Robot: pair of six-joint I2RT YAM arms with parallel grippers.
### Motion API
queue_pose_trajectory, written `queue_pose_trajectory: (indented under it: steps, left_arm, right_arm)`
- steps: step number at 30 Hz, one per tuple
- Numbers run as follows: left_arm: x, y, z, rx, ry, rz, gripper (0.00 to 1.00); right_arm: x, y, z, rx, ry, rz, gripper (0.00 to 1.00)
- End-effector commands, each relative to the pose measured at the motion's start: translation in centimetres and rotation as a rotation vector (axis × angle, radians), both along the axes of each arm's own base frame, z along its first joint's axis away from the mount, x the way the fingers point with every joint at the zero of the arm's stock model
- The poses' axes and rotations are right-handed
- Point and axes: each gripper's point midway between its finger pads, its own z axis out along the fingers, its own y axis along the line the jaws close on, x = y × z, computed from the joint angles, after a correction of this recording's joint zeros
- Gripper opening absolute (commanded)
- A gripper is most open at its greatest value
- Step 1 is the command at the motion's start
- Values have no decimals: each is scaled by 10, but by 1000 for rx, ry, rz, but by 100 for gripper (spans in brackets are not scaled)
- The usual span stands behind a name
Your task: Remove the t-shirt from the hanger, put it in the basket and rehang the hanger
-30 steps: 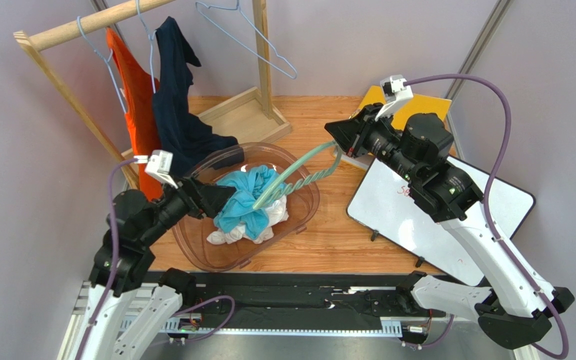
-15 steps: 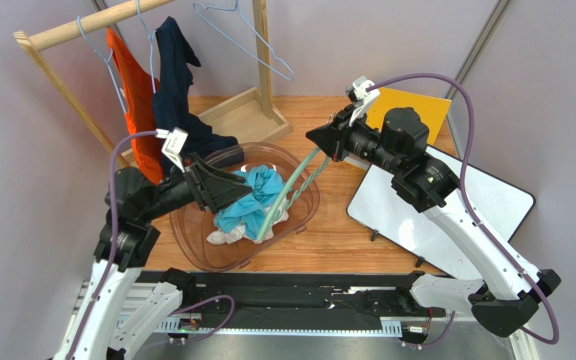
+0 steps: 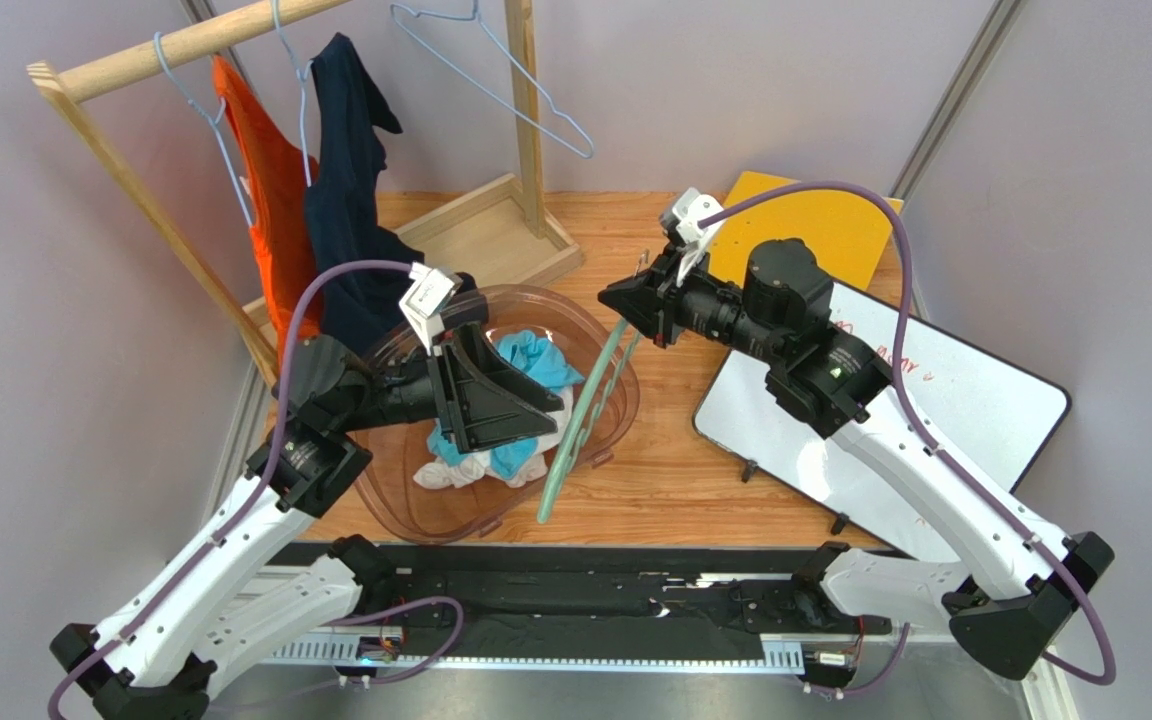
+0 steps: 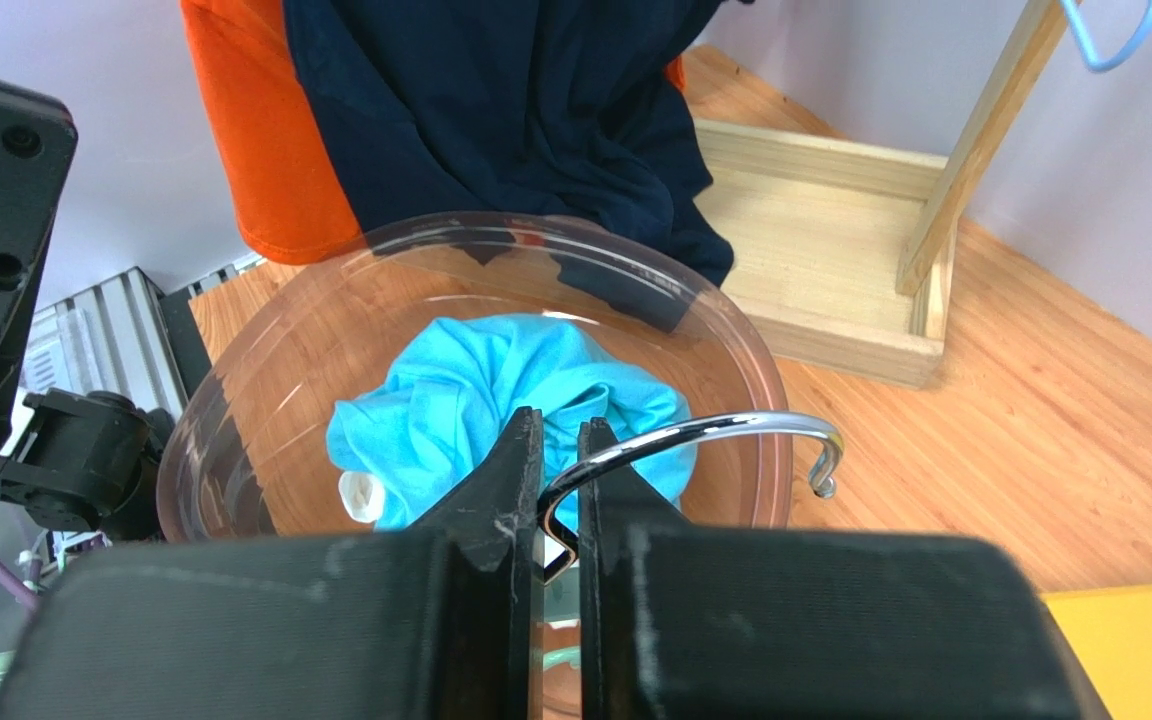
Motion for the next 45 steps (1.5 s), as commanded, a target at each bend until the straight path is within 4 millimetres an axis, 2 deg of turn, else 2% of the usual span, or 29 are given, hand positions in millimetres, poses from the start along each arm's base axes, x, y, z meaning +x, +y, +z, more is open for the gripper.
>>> queue_pose_trajectory:
  steps: [1, 5, 11, 18, 30, 37, 39, 41, 42, 45]
  left_arm:
    - [-12, -7, 14, -43, -40, -39, 78]
    - [-14, -17, 0, -12, 0, -65, 78]
    - [-29, -24, 3, -27, -1, -127, 76]
    - [-32, -25, 2, -27, 14, -132, 59]
    - [-26, -36, -10, 8, 60, -123, 52]
    - [-25, -38, -6, 16, 58, -121, 35]
    - [-24, -40, -5, 18, 56, -121, 21]
    - [-21, -40, -5, 22, 51, -105, 12]
    - [-20, -41, -7, 34, 61, -99, 0]
    - [-13, -41, -10, 47, 73, -60, 0]
  right_arm:
    - [-11, -5, 51, 106, -158, 20, 0]
    - [-13, -6, 52, 110, -163, 18, 0]
    - [-14, -4, 49, 108, -159, 34, 0]
    - [-17, -3, 51, 100, -186, 44, 0]
    - [-21, -4, 55, 106, -193, 38, 0]
    - [-23, -4, 57, 110, -193, 41, 0]
    - [-23, -4, 56, 108, -185, 38, 1]
    - [-19, -5, 56, 105, -175, 20, 6]
    - [-18, -5, 53, 97, -164, 14, 14]
    - [-14, -6, 53, 90, -149, -9, 26]
